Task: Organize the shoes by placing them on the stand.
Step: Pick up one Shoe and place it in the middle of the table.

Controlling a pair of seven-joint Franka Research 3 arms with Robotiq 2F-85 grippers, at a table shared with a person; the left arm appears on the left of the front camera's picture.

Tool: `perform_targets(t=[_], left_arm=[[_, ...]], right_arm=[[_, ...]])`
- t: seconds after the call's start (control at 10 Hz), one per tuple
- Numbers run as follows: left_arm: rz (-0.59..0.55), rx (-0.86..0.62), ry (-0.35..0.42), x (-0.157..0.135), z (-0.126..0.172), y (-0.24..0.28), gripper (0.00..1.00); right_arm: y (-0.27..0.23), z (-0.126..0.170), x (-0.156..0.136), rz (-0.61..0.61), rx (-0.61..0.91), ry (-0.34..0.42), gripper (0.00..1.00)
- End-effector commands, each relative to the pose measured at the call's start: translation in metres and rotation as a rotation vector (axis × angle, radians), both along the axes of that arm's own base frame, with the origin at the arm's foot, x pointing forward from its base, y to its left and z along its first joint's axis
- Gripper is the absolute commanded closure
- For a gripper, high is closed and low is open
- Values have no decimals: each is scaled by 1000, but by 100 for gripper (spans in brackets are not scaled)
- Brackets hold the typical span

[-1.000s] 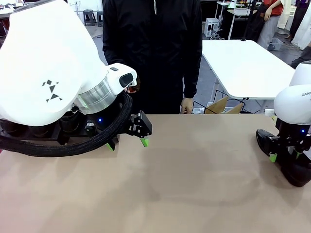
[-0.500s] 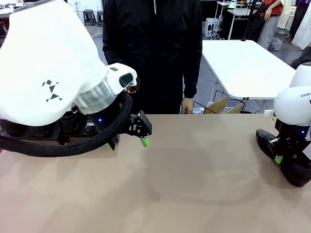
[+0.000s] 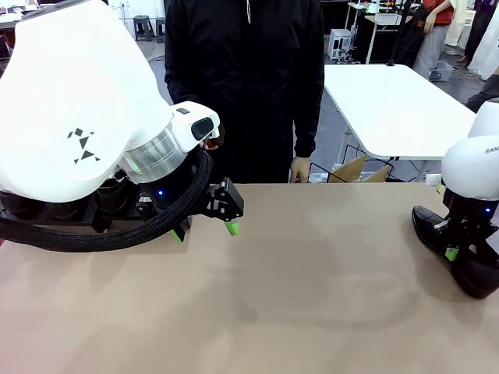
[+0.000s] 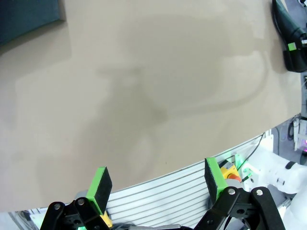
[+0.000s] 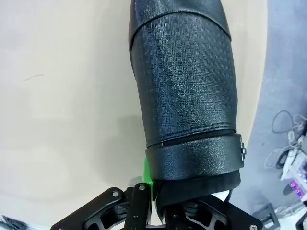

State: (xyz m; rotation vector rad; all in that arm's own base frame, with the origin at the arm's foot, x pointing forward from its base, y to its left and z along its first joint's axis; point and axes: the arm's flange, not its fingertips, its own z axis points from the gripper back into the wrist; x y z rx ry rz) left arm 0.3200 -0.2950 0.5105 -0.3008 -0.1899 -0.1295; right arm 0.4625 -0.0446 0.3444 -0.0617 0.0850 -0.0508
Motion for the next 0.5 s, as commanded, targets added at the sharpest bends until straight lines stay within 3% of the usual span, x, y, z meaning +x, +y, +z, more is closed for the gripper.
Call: perform_targets(t=[0.0, 0.2, 0.4], left_arm=[[-3, 7, -16, 0, -1, 1, 0], [0, 0, 0, 0, 0, 0, 0], [156, 65, -31, -30, 19, 46, 0]], right_arm=[[30, 55, -20, -95, 3, -47, 100], [101, 98, -41, -102, -20, -105, 100], [174, 120, -52, -53, 46, -107, 100]])
